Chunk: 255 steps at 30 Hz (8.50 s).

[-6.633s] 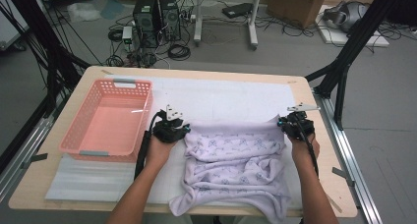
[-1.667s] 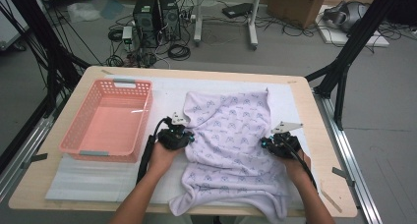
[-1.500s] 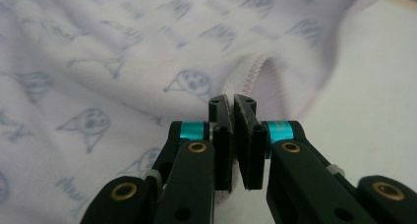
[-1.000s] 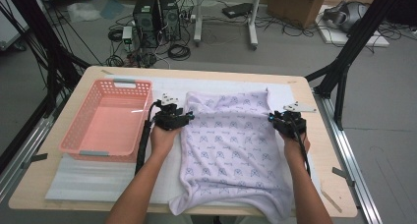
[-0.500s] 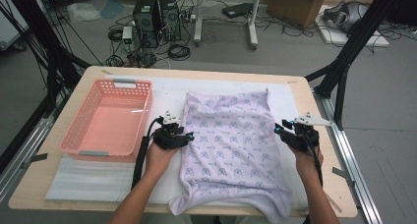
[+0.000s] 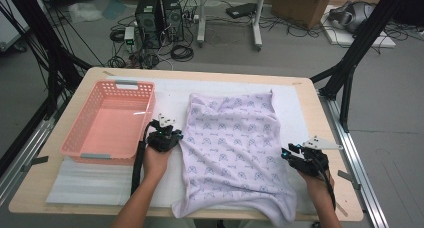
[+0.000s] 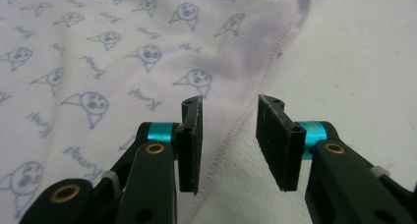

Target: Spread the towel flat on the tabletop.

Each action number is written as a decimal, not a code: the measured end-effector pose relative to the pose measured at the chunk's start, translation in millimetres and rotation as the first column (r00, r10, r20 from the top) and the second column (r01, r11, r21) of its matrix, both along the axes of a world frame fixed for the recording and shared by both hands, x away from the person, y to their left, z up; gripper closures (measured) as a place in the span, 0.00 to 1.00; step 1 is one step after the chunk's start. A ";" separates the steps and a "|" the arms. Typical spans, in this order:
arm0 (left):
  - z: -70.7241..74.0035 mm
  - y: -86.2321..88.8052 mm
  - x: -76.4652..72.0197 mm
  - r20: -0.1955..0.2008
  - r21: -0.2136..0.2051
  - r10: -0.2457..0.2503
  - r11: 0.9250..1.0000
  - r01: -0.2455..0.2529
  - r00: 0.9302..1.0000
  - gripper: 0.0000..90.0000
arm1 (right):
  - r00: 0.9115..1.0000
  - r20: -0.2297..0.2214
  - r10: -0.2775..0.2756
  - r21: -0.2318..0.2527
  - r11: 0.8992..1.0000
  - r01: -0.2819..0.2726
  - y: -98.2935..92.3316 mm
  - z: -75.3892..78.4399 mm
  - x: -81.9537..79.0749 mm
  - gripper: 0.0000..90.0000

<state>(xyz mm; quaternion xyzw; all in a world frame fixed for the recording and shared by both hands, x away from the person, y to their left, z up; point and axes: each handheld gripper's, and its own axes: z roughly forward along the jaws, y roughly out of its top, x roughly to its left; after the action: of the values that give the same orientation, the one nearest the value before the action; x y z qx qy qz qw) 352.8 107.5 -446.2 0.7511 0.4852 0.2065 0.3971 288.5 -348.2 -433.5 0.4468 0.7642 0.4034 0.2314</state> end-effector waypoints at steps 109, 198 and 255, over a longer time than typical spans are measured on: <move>-0.1 5.1 -16.2 0.019 -0.138 0.025 0.990 -0.022 0.999 0.95 | 0.994 -0.008 -0.105 -0.002 0.994 0.105 8.4 -10.4 13.3 0.95; -11.3 13.1 -159.7 0.018 -0.188 -0.213 0.959 0.213 0.977 0.51 | 0.993 -0.108 -0.057 -0.040 0.998 0.053 4.2 -15.5 -111.1 0.66; -7.2 20.9 -195.2 0.070 -0.204 -0.198 0.957 0.209 0.978 0.59 | 0.993 -0.121 0.000 0.053 0.999 0.006 -5.9 -5.7 -150.8 0.67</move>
<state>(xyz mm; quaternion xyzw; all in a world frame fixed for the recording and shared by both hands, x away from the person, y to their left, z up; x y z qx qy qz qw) 157.6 128.5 -453.4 0.7457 0.4145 0.1305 0.5051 137.7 -354.1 -439.2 0.4777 0.7652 0.3953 0.1733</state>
